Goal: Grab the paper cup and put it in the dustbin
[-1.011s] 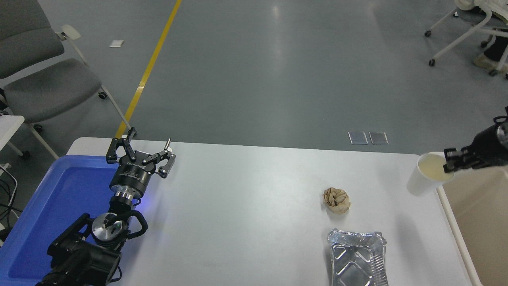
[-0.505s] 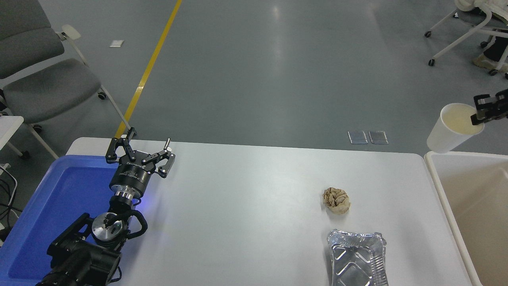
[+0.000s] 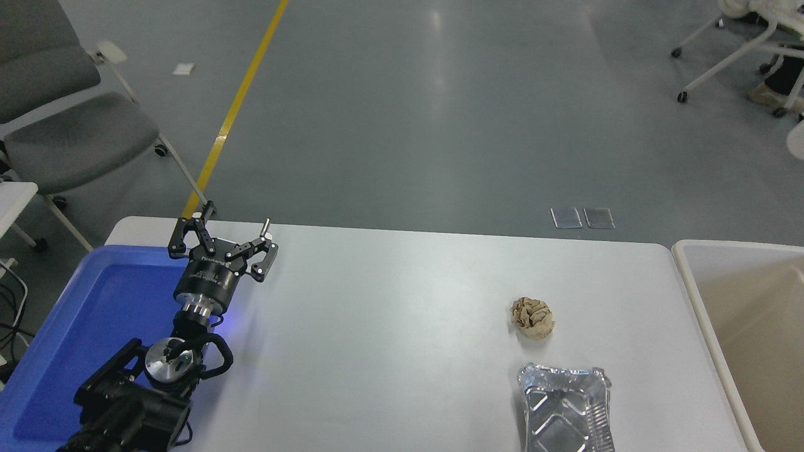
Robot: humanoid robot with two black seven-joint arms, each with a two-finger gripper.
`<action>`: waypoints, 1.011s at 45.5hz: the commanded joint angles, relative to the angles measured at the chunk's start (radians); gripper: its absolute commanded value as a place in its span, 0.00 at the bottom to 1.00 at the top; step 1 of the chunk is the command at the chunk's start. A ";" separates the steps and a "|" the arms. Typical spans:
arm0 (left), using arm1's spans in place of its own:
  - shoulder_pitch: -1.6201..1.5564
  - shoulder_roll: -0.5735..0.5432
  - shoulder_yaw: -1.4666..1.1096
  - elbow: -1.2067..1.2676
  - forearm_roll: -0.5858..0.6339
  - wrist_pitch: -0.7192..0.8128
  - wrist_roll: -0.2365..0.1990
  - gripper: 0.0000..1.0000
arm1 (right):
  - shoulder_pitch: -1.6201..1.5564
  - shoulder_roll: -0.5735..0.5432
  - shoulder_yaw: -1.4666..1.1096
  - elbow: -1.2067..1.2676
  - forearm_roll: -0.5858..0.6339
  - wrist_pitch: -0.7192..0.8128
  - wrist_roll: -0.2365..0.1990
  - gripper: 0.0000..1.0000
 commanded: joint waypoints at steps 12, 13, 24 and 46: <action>0.000 0.000 -0.001 0.000 0.000 0.001 0.000 0.99 | -0.653 0.176 0.839 -0.293 0.283 -0.474 -0.205 0.00; 0.000 0.000 -0.001 0.000 0.000 0.001 0.000 0.99 | -0.667 0.188 0.868 -0.293 0.283 -0.493 -0.211 0.00; 0.000 0.000 -0.001 0.000 -0.001 0.001 0.000 0.99 | -0.784 0.298 1.127 -0.290 0.284 -0.608 -0.234 0.00; 0.000 0.000 -0.001 0.000 -0.001 0.001 0.000 0.99 | -0.903 0.401 1.192 -0.280 0.327 -0.632 -0.231 0.00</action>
